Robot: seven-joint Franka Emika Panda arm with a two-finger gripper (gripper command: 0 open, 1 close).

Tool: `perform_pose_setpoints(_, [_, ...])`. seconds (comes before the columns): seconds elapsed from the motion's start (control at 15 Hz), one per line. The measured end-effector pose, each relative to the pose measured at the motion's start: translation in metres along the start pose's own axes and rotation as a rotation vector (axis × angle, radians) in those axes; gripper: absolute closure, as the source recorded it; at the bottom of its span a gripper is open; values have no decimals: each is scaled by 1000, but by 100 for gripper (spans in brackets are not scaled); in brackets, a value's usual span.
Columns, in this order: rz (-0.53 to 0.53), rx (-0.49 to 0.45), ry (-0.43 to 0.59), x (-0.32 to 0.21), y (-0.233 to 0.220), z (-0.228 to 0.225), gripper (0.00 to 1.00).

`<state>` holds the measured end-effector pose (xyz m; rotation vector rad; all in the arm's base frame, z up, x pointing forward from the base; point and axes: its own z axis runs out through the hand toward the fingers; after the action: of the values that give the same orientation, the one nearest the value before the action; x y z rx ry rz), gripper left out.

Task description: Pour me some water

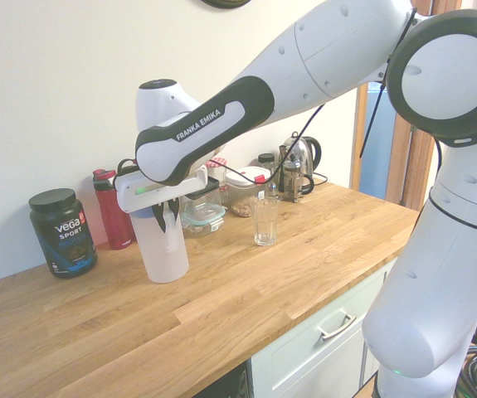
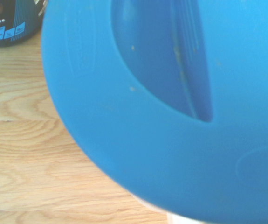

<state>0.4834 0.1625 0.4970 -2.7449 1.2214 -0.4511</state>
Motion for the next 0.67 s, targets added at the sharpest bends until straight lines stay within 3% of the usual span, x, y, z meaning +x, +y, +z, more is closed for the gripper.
perform_pose_setpoints(0.33, [-106, 71, -78, 9, 33, -92, 100])
perform_pose_setpoints(0.47, [-199, 87, -115, 20, 55, -127, 100])
perform_pose_setpoints(0.67, [-368, 111, -145, 79, 96, -156, 100])
